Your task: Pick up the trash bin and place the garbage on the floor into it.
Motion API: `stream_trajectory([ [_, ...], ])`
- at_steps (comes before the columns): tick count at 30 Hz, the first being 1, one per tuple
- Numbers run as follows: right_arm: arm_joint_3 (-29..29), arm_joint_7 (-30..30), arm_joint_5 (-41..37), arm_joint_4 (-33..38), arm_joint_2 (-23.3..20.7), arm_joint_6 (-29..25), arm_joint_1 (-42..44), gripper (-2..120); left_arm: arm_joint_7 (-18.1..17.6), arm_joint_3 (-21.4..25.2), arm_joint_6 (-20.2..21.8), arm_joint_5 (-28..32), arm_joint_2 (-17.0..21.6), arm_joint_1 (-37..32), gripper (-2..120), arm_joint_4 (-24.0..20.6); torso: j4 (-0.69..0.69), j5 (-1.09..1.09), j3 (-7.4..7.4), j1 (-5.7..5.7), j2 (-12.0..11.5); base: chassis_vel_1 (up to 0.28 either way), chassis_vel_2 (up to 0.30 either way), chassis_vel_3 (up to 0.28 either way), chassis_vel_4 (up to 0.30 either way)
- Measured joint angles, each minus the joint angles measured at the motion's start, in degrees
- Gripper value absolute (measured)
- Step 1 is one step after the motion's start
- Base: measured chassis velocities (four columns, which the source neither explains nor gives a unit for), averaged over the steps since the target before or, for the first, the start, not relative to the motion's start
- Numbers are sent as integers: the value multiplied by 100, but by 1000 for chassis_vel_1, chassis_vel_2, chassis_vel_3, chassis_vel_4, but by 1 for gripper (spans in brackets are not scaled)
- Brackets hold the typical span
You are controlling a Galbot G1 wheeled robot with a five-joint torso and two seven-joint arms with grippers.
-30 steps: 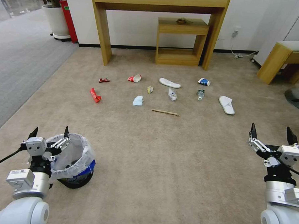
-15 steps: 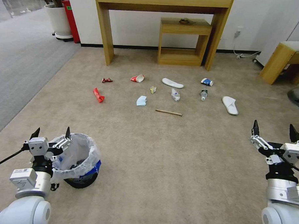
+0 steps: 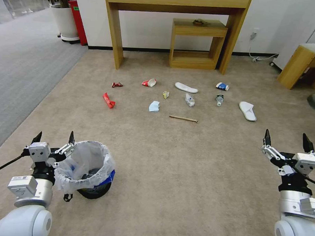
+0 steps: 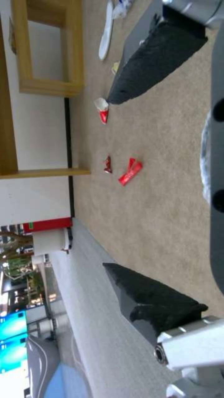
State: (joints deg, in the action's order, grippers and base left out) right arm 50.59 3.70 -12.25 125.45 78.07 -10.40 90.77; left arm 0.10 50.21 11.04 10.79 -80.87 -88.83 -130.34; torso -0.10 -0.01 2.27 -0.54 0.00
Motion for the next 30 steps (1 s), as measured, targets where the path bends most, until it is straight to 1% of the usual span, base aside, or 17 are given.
stream_trajectory([
  [30, -2, -73, 36, 31, 17, -63, 10, 100, 22, 33, -5, 27, 9, -56, 100, -108, 0, 1, 0, 0, 0, 77, 73, -73, -72],
])
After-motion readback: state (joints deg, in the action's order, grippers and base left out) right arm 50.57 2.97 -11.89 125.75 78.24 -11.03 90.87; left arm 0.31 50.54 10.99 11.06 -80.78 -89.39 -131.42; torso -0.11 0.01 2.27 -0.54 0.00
